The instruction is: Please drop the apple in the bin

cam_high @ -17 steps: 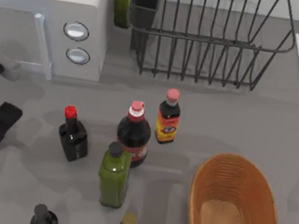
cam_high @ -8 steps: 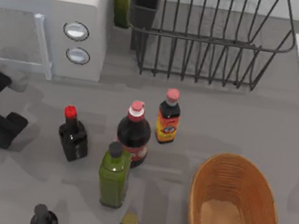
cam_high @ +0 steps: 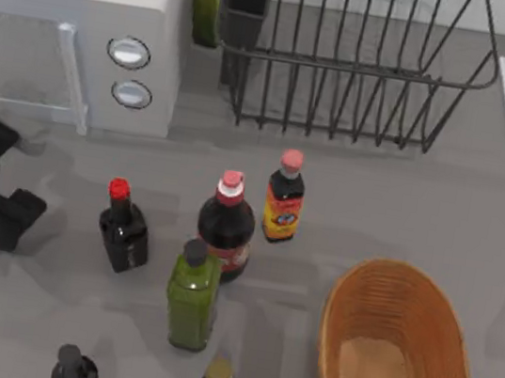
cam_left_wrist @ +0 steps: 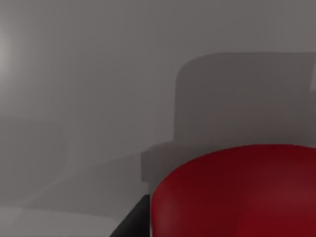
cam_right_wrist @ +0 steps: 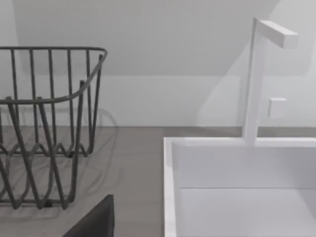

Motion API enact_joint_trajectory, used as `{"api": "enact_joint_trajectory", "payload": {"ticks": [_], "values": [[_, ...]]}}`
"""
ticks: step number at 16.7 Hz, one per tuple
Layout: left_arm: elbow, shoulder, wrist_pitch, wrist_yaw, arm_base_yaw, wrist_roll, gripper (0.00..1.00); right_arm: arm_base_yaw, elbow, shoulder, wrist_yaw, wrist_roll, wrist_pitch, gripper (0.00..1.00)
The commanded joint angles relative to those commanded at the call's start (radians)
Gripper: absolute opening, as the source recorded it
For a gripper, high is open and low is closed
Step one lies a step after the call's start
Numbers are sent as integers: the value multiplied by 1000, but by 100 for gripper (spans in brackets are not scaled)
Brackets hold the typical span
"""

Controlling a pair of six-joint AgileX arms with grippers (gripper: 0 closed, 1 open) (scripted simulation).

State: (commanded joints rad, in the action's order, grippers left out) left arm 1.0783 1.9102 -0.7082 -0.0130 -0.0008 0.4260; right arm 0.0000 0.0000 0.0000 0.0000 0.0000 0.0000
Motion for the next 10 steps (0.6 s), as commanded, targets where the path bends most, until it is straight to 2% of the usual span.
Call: {"api": "enact_joint_trajectory", "payload": {"ticks": [7, 10], "values": [[0, 0, 0, 0, 0, 0, 2, 0, 0, 0, 0, 0, 0, 100], [0, 0, 0, 0, 0, 0, 0, 0, 0, 0, 0, 0, 0, 100]]}}
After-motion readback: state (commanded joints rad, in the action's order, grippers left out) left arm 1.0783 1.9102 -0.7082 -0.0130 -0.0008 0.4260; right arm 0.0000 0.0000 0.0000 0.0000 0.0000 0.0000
